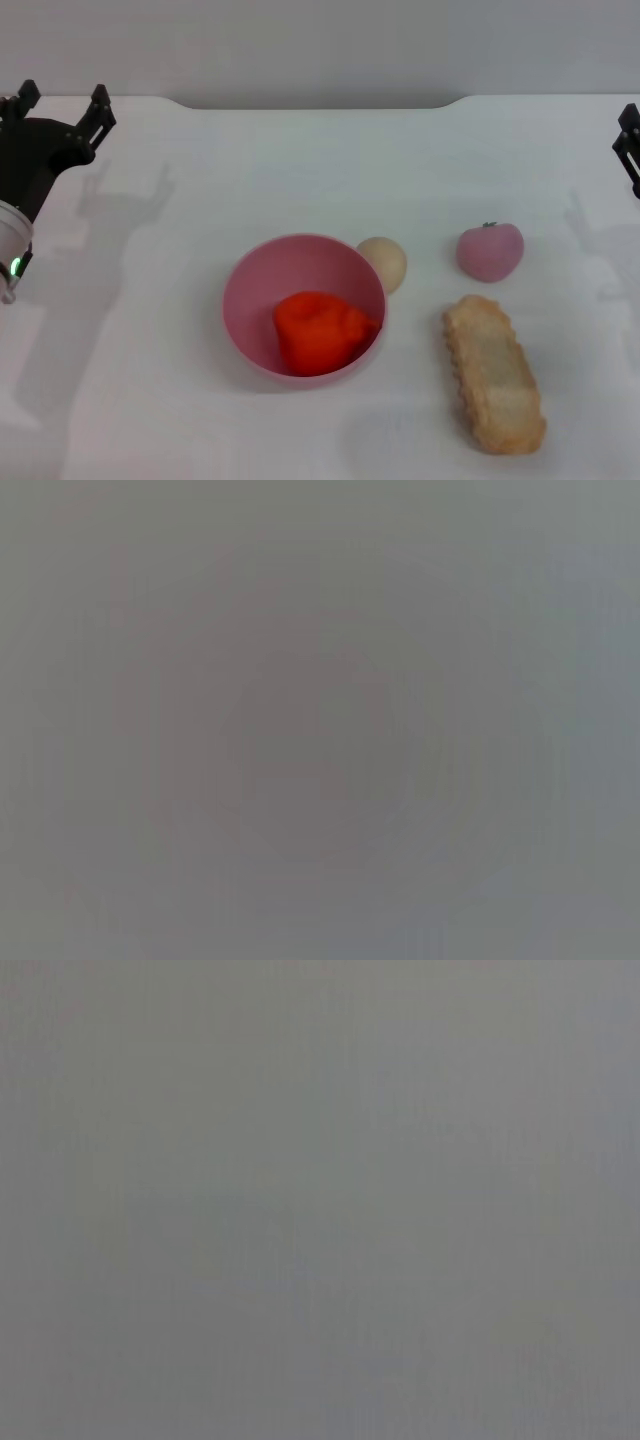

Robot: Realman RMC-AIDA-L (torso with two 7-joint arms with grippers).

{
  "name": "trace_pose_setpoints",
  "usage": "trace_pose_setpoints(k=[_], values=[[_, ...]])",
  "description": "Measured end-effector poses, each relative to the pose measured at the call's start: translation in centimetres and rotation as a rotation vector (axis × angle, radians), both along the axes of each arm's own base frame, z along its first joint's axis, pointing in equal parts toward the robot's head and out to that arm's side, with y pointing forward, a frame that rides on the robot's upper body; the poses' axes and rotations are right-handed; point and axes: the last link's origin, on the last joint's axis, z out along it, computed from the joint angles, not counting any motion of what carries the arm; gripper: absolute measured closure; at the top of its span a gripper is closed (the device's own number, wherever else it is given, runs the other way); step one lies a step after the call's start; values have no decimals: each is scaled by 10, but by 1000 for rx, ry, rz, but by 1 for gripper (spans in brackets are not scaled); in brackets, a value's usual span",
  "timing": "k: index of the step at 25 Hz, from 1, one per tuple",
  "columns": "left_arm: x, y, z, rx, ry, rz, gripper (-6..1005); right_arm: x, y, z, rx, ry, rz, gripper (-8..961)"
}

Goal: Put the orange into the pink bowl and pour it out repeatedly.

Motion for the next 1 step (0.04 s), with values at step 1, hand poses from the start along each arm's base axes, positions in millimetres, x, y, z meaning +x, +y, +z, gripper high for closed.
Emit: trace_pose_setpoints(k=[1], values=[[0,0,0,0,0,0,163,0,1,0,-2,-2,0,167]])
